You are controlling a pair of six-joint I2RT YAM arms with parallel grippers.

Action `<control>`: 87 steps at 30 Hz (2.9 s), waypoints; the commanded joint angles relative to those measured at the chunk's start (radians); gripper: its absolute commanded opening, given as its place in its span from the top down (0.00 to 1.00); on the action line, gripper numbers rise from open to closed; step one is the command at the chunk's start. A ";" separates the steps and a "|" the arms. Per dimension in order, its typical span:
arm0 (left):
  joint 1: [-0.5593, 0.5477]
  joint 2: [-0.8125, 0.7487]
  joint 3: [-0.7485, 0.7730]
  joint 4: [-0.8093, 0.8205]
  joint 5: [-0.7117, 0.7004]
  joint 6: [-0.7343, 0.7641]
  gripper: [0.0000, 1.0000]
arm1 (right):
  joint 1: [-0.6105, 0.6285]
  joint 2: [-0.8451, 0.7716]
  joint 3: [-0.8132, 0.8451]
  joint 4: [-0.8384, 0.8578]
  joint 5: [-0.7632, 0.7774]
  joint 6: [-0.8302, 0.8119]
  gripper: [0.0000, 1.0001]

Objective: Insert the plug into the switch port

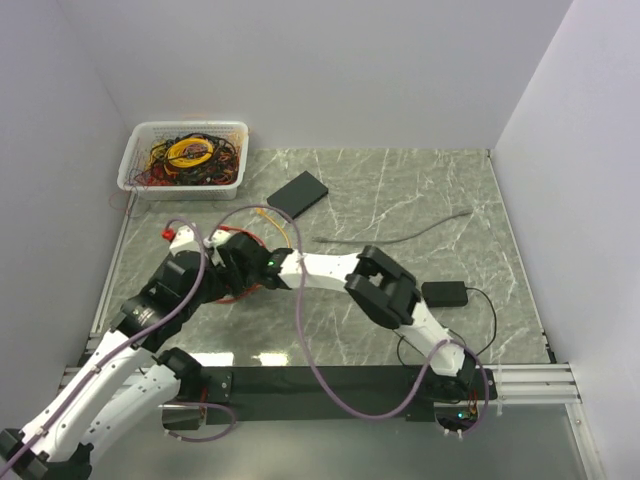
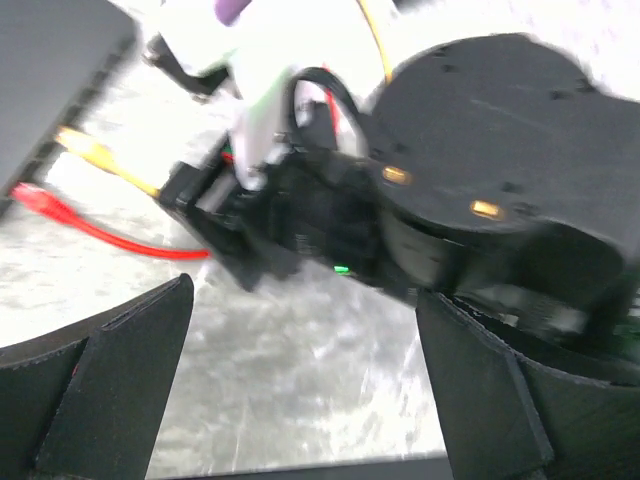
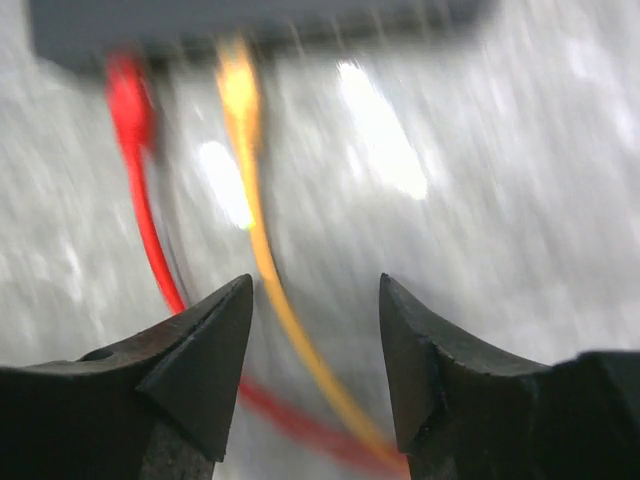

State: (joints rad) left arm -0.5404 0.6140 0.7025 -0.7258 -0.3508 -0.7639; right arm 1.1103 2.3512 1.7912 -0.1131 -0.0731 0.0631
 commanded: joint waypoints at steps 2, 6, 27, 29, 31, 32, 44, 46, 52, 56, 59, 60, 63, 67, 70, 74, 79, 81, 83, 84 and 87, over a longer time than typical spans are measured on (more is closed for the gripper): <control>0.028 0.081 0.090 0.259 -0.163 0.009 0.00 | 0.048 -0.291 -0.226 0.095 0.059 0.038 0.36; 0.030 0.122 0.127 0.342 -0.149 0.086 0.01 | -0.029 -0.378 -0.280 0.050 0.106 0.114 0.34; 0.030 0.245 -0.030 0.916 0.371 0.198 0.01 | -0.432 -0.503 -0.460 -0.142 0.076 0.092 0.32; 0.031 0.248 -0.069 0.954 0.372 0.190 0.00 | -0.464 -0.504 -0.455 -0.140 -0.012 0.057 0.32; 0.031 0.266 -0.110 0.973 0.419 0.178 0.00 | -0.497 -0.510 -0.461 -0.134 -0.048 0.015 0.33; 0.030 0.270 -0.126 0.997 0.427 0.169 0.01 | -0.506 -0.512 -0.461 -0.135 -0.059 -0.021 0.33; 0.030 0.267 -0.265 1.095 0.477 0.136 0.01 | -0.575 -0.382 -0.346 -0.191 -0.232 -0.172 0.41; 0.031 0.251 -0.287 1.105 0.472 0.137 0.01 | -0.576 -0.356 -0.320 -0.210 -0.229 -0.180 0.44; 0.033 0.247 -0.311 1.111 0.477 0.138 0.00 | -0.578 -0.326 -0.340 -0.223 -0.255 -0.194 0.49; 0.031 0.251 -0.317 1.115 0.481 0.140 0.01 | -0.578 -0.316 -0.337 -0.229 -0.249 -0.190 0.52; 0.033 0.244 -0.319 1.115 0.481 0.140 0.00 | -0.576 -0.303 -0.325 -0.238 -0.237 -0.181 0.55; 0.031 0.242 -0.319 1.112 0.478 0.141 0.00 | -0.576 -0.303 -0.323 -0.241 -0.228 -0.181 0.56; 0.033 0.233 -0.324 1.103 0.470 0.143 0.01 | -0.563 -0.291 -0.317 -0.255 -0.199 -0.180 0.59; 0.033 0.224 -0.339 1.106 0.469 0.135 0.00 | -0.540 -0.267 -0.302 -0.264 -0.148 -0.178 0.58; 0.033 0.222 -0.345 1.109 0.469 0.133 0.00 | -0.529 -0.245 -0.283 -0.276 -0.125 -0.180 0.58; 0.033 0.224 -0.347 1.105 0.467 0.136 0.01 | -0.512 -0.227 -0.267 -0.280 -0.113 -0.189 0.57; 0.033 0.213 -0.348 1.091 0.454 0.144 0.01 | -0.504 -0.222 -0.273 -0.286 -0.103 -0.177 0.74; 0.033 0.207 -0.353 1.088 0.452 0.144 0.01 | -0.497 -0.230 -0.289 -0.286 -0.102 -0.171 0.80; 0.033 0.204 -0.356 1.089 0.452 0.144 0.00 | -0.480 -0.236 -0.306 -0.280 -0.091 -0.169 0.84; 0.033 0.205 -0.356 1.091 0.450 0.144 0.01 | -0.477 -0.234 -0.315 -0.278 -0.079 -0.169 0.86; 0.031 0.210 -0.353 1.085 0.452 0.140 0.01 | -0.463 -0.257 -0.338 -0.263 -0.056 -0.158 0.92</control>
State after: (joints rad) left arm -0.5102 0.8326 0.3527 0.3309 0.1078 -0.6292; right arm 0.6167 2.1098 1.4994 -0.3550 -0.1532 -0.1158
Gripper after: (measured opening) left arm 0.995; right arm 0.222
